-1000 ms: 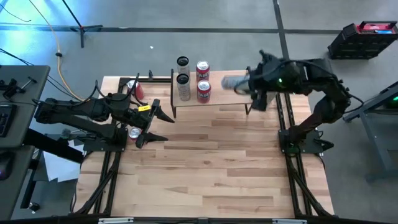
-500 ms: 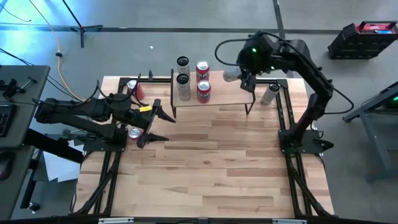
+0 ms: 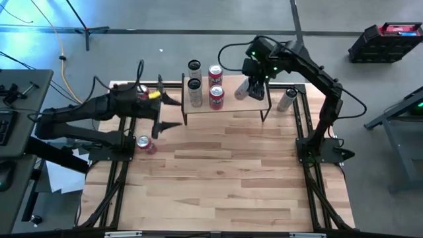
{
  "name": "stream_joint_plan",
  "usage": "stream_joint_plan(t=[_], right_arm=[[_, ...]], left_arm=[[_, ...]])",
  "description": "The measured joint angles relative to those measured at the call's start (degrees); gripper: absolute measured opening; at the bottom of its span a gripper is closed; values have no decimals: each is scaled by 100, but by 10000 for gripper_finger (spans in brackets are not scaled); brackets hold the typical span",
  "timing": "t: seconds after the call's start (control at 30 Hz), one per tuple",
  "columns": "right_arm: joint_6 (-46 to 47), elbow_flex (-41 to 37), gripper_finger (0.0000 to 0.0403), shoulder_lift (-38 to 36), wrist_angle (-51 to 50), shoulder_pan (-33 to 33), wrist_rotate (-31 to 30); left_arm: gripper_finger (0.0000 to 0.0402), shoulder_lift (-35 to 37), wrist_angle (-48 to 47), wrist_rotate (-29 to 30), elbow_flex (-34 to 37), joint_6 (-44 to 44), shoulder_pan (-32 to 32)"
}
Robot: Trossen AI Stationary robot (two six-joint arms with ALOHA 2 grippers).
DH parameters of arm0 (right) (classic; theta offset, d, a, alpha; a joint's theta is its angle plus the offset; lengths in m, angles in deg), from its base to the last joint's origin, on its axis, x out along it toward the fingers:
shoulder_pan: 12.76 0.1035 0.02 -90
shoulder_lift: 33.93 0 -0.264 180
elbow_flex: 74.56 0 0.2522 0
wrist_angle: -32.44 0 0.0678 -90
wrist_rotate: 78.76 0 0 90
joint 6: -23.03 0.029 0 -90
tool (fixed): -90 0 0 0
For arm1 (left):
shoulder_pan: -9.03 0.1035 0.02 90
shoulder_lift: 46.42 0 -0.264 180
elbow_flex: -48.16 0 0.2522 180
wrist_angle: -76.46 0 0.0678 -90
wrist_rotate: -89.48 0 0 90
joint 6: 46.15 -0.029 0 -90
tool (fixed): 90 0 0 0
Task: Place canned beverage on shelf
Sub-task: Put the white yellow soda can on the shelf
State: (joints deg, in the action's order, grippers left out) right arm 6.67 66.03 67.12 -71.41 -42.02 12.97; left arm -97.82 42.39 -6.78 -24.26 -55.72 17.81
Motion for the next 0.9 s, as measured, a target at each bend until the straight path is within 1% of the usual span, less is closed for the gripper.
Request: stream_joint_plan(t=[0.13,0.3,0.43,0.5,0.57,0.73,0.9], right_arm=[[-46,-289,245,-7,15,-2,334],[-63,-392,244,-4,47,-3,222],[-168,-392,244,-4,193,-11,218],[-173,-392,244,22,274,-11,215],[-175,-392,244,75,407,-45,230],[-172,-398,259,170,397,-76,244],[-170,-396,260,173,449,-74,246]], left_arm=[[328,-1,-41,-235,-63,-362,517],[328,-142,61,-665,-65,-553,1254],[328,-346,-71,-999,-425,-393,1992],[328,-463,-163,-1188,-613,-289,2301],[328,-578,-297,-1251,-787,-251,2549],[328,-793,-747,-1253,-1078,-253,2947],[328,-812,-879,-1255,-1107,-257,3072]])
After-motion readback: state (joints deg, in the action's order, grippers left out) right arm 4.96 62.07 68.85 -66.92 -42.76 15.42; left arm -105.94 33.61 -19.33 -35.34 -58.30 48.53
